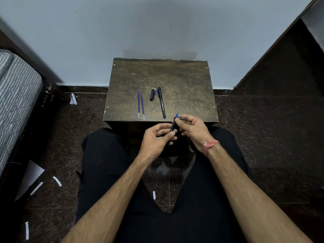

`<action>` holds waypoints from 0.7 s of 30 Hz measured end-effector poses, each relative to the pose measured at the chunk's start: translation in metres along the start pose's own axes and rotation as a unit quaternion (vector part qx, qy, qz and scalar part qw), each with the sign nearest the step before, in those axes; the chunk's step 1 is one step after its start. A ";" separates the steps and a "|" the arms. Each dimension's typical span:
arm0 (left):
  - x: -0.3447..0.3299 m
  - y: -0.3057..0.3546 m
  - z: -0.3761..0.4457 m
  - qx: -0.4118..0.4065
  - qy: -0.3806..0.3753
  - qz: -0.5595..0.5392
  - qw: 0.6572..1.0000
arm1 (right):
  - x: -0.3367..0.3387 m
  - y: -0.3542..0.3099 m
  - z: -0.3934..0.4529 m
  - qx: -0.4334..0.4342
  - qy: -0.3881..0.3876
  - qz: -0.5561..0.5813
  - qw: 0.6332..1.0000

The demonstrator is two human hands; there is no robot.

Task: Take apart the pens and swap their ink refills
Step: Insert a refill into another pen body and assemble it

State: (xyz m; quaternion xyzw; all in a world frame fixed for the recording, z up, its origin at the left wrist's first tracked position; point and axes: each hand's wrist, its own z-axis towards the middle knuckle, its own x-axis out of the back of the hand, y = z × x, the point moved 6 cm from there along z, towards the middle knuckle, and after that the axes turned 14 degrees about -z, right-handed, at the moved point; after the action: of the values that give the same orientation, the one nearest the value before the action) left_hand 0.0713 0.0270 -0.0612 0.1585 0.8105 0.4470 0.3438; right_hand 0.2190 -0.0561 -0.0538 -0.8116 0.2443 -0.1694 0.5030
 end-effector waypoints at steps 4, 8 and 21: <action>-0.002 0.000 -0.001 0.006 -0.003 -0.003 1.000 | 0.000 0.000 0.000 0.001 -0.005 0.020 1.000; -0.002 0.002 -0.002 0.008 -0.004 -0.001 1.000 | -0.006 0.000 -0.001 0.004 -0.051 0.006 0.999; -0.005 0.005 -0.006 0.020 0.002 -0.015 1.000 | -0.001 -0.005 -0.004 0.006 0.003 -0.005 1.000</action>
State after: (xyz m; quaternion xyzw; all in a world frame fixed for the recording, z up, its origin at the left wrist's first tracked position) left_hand 0.0703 0.0232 -0.0531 0.1519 0.8224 0.4257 0.3454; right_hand 0.2177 -0.0567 -0.0474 -0.8093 0.2403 -0.1758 0.5063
